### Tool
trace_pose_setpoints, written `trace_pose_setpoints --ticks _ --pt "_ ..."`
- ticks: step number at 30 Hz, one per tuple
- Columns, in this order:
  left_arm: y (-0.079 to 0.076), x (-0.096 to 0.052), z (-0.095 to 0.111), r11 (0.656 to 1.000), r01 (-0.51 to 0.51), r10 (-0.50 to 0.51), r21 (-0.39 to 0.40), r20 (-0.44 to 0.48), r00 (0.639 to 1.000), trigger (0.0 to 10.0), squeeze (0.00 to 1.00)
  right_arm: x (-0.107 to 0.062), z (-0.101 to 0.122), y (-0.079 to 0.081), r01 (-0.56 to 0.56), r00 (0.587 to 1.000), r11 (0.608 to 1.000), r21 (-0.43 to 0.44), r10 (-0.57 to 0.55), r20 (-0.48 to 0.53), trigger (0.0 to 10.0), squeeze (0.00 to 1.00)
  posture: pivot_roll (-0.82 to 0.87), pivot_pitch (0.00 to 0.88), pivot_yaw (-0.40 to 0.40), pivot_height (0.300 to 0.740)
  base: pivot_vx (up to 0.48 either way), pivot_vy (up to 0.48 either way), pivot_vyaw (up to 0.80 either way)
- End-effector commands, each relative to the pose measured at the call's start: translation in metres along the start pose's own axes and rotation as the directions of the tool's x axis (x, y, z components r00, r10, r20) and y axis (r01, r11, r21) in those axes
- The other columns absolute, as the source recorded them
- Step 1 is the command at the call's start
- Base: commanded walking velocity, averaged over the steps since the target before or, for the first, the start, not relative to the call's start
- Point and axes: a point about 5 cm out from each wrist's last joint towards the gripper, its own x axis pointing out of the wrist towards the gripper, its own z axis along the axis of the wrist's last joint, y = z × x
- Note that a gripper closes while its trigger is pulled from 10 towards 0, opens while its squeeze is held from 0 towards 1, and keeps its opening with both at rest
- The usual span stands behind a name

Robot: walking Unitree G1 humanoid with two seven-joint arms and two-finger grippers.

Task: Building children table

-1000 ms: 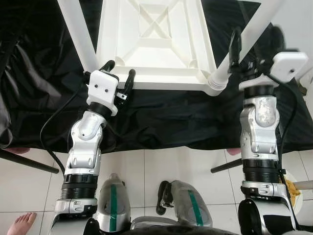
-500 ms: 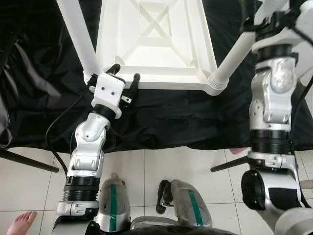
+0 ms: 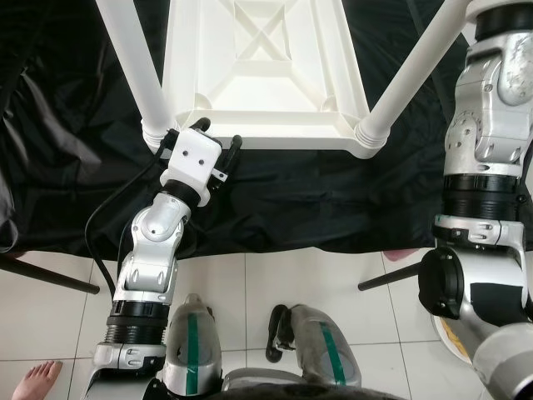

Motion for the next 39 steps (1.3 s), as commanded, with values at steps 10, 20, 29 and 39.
trace_pose_setpoints --ticks 10,20,29,39 --pt "0.002 0.004 0.001 0.997 -0.071 0.071 -0.001 -0.028 0.997 10.0 0.00 0.010 0.021 -0.010 0.041 0.993 0.999 0.011 -0.042 0.109 10.0 0.00 0.13 0.017 -0.053 0.740 0.000 0.000 0.00" --pt "0.003 0.005 0.003 0.998 -0.067 0.067 0.001 -0.034 0.997 10.0 0.00 0.012 0.027 -0.021 0.080 0.987 0.996 0.026 -0.082 0.138 10.0 0.00 0.12 0.019 -0.047 0.740 0.000 0.000 0.00" --pt "0.003 0.007 0.004 0.998 -0.069 0.069 -0.004 -0.039 0.997 10.0 0.00 0.014 0.027 -0.027 0.090 0.986 0.995 0.032 -0.094 0.141 8.0 0.00 0.12 0.020 -0.045 0.740 0.000 0.000 0.00" --pt "0.004 0.005 0.004 0.997 -0.071 0.071 -0.005 -0.044 0.997 10.0 0.00 0.013 0.024 -0.030 0.089 0.988 0.994 0.062 -0.096 0.120 2.4 0.00 0.13 0.026 -0.045 0.740 0.000 0.000 0.00"
